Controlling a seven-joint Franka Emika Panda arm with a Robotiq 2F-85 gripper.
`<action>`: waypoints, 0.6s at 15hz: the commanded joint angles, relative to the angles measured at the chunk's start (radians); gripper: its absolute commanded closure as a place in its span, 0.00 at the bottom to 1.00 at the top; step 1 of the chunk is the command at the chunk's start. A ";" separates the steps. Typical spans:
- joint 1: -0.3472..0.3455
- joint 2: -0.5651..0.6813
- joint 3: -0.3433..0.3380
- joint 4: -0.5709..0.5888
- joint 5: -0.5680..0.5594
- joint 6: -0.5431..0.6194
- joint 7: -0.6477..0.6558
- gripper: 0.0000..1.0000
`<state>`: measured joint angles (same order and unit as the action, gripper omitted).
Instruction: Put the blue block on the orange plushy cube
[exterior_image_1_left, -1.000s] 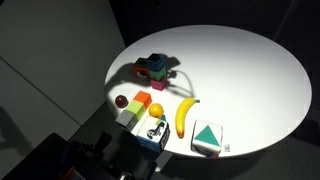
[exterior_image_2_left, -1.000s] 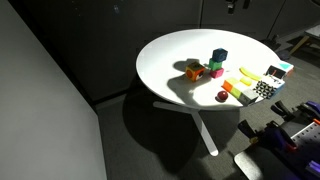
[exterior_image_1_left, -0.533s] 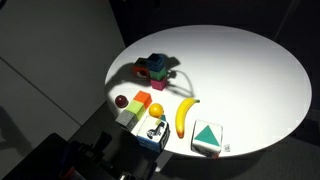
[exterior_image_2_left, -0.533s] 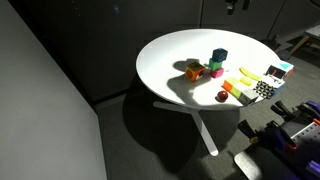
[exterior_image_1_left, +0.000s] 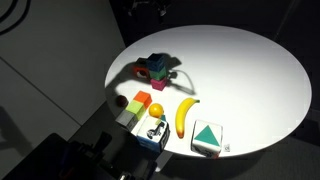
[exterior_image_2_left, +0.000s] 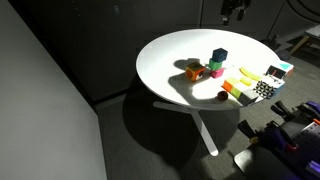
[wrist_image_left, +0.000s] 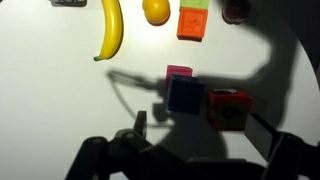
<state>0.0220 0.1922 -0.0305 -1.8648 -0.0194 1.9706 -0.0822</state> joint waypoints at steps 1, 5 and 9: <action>-0.006 0.056 0.017 0.042 0.005 0.032 0.024 0.00; 0.009 0.088 0.027 0.032 -0.009 0.082 0.072 0.00; 0.024 0.097 0.031 0.004 -0.015 0.154 0.134 0.00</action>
<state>0.0385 0.2848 -0.0035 -1.8558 -0.0194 2.0836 -0.0077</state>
